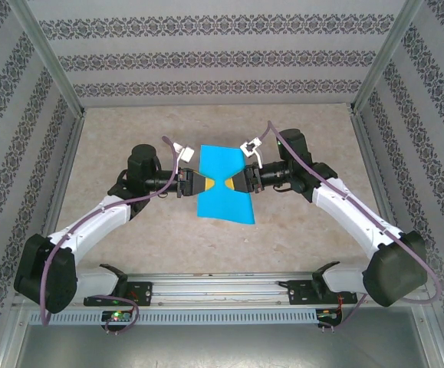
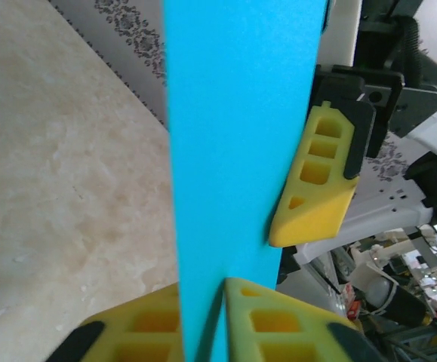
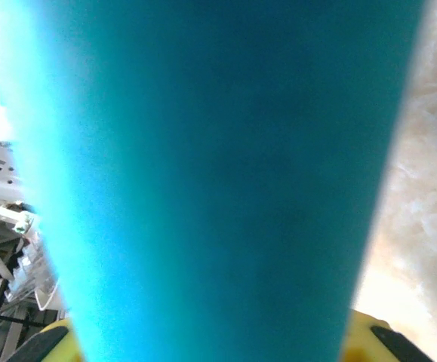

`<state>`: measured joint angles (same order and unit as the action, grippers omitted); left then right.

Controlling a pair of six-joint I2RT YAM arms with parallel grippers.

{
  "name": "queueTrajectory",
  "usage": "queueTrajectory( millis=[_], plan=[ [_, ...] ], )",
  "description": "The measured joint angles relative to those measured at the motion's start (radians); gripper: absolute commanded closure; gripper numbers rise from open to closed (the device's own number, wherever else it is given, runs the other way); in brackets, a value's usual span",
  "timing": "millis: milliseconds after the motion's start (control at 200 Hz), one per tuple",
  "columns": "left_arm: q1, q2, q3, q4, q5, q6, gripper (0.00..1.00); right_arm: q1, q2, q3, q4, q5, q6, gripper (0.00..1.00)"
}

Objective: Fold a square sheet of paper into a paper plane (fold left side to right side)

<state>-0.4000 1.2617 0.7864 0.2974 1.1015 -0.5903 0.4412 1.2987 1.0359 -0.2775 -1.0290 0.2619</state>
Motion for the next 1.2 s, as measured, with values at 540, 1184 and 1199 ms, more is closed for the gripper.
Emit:
queueTrajectory(
  millis=[540, 1184, 1199],
  plan=[
    [0.001, 0.227, 0.008, -0.192, -0.208, -0.001, 1.00, -0.150, -0.033, -0.073, -0.043, 0.277, 0.031, 0.19],
    [0.009, 0.478, 0.093, -0.425, -0.411, 0.016, 1.00, -0.105, 0.304, -0.191, 0.040, 0.421, 0.226, 0.95],
    [0.009, 0.478, 0.095, -0.426, -0.412, 0.016, 1.00, -0.103, 0.314, -0.191, 0.043, 0.423, 0.223, 0.97]
  ],
)
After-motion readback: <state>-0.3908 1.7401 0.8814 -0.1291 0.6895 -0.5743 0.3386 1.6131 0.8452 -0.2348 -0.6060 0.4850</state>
